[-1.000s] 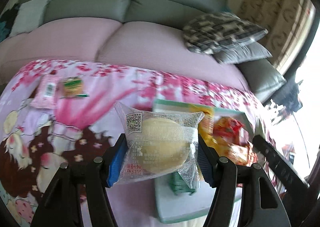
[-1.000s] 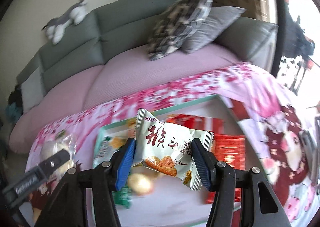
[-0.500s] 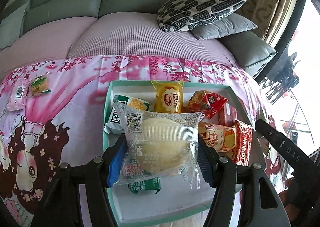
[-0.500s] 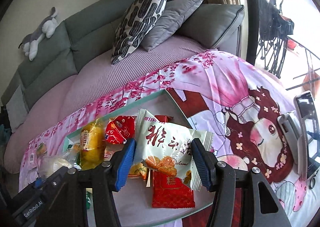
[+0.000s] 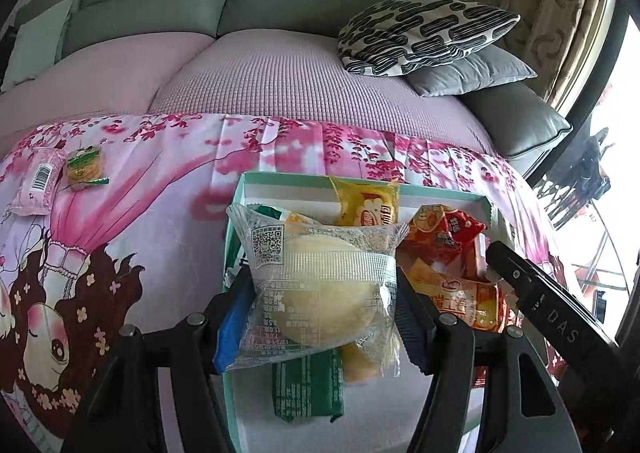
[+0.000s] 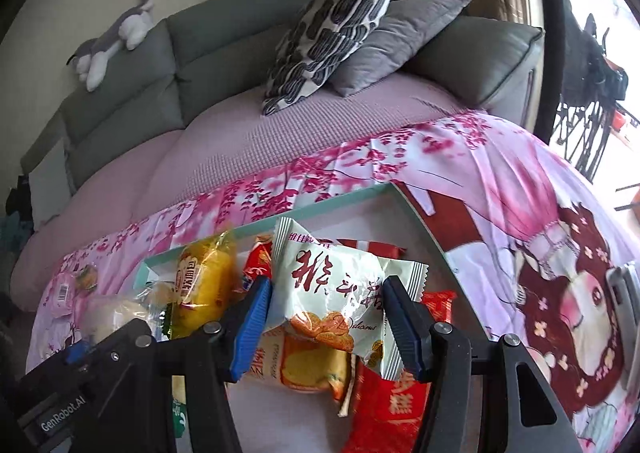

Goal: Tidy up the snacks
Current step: 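Carry both packs over the white tray and open both tools to release, then move both open tools back toward the pink wafer pack and green cookie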

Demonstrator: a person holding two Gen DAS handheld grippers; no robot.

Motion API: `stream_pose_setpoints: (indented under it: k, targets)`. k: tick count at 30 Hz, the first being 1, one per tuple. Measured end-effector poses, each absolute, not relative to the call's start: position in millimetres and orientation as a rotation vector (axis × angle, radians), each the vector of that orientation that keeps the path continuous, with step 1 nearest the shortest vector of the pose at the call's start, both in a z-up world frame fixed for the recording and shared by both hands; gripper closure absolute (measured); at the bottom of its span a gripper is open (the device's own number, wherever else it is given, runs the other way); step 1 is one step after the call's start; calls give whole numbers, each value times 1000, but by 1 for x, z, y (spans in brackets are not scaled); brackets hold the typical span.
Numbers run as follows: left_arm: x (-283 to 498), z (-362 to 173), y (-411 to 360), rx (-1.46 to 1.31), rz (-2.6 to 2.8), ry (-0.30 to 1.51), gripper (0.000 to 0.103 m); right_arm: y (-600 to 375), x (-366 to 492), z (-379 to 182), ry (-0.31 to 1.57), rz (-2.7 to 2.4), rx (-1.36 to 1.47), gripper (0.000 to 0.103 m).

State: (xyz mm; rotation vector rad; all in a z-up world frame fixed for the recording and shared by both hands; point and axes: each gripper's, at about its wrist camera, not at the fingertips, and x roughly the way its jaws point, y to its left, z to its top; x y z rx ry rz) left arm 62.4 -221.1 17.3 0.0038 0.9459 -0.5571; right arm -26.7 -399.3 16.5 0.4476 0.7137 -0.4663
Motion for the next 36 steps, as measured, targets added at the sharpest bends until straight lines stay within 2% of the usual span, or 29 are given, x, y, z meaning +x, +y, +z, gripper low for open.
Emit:
stream_pose_setpoints:
  k: [7, 11, 16, 19, 28, 36]
  targets:
    - [70, 7, -219, -3, -543, 963, 35, -395, -14, 16, 723, -452, 413, 40]
    - [70, 7, -218, -3, -546, 968, 27, -396, -13, 14, 734, -462, 416, 38]
    - [70, 12, -216, -4, -550, 963, 23, -397, -18, 16, 735, -457, 418, 33]
    - [70, 16, -212, -9, -550, 968, 22, -395, -21, 19, 746, -452, 428, 26]
    - [66, 37, -192, -26, -518, 935, 18, -380, -32, 28, 800, -442, 432, 26]
    - [72, 31, -172, -38, -404, 967, 18, -375, -34, 30, 827, -455, 419, 26]
